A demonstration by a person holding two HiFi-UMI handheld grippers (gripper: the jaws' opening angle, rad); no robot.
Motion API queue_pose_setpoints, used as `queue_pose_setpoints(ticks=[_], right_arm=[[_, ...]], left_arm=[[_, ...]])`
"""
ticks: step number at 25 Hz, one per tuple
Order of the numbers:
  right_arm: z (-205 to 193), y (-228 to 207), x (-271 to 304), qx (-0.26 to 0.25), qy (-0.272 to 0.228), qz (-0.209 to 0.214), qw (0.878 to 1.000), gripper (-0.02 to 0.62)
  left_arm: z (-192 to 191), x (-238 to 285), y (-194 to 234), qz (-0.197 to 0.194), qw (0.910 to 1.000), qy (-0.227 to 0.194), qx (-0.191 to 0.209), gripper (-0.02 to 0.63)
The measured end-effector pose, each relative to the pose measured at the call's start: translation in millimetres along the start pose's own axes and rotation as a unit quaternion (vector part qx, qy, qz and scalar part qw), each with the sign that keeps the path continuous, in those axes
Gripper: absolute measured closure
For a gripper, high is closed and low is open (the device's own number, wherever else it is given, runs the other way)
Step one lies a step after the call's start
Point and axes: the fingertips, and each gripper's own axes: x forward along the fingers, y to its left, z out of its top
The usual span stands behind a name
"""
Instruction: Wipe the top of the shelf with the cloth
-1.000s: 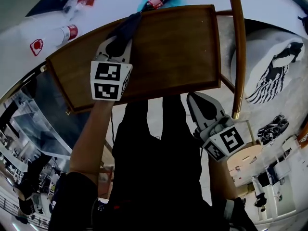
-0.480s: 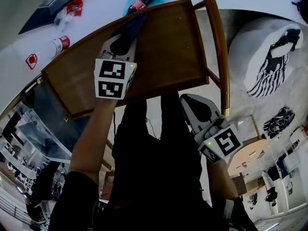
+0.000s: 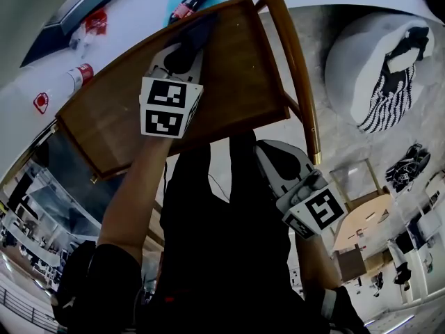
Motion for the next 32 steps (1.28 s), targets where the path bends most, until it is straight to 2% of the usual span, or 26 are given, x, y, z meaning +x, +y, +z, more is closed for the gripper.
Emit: queue_pose_setpoints(ticks=[16, 22, 25, 32], right_arm=[[-0.7, -6.1, -11.0, 0.010, -0.010, -0.002, 1.000, 0.591], [4.6, -5.3, -9.6, 0.007, -0.009, -0.001, 1.000, 0.591], [9.5, 1.3, -5.4, 0.001, -0.008, 0.004, 1.000, 0.591], [18.8, 27.3, 14.2, -0.033, -0.003, 0.027, 0.999, 0.591]], left_arm=[[25.0, 25.1, -32.4, -0.031, 0.9992, -0.007, 0.022, 0.549], [29.9, 29.4, -49.9, -0.075, 0.9970, 0.003, 0.015, 0.549], [32.5, 20.2, -50.5, -0.090, 0.9959, -0.006, 0.005, 0.549], [23.4, -34.2, -12.6, -0.058, 0.9968, -0.048, -0.028, 0.549]])
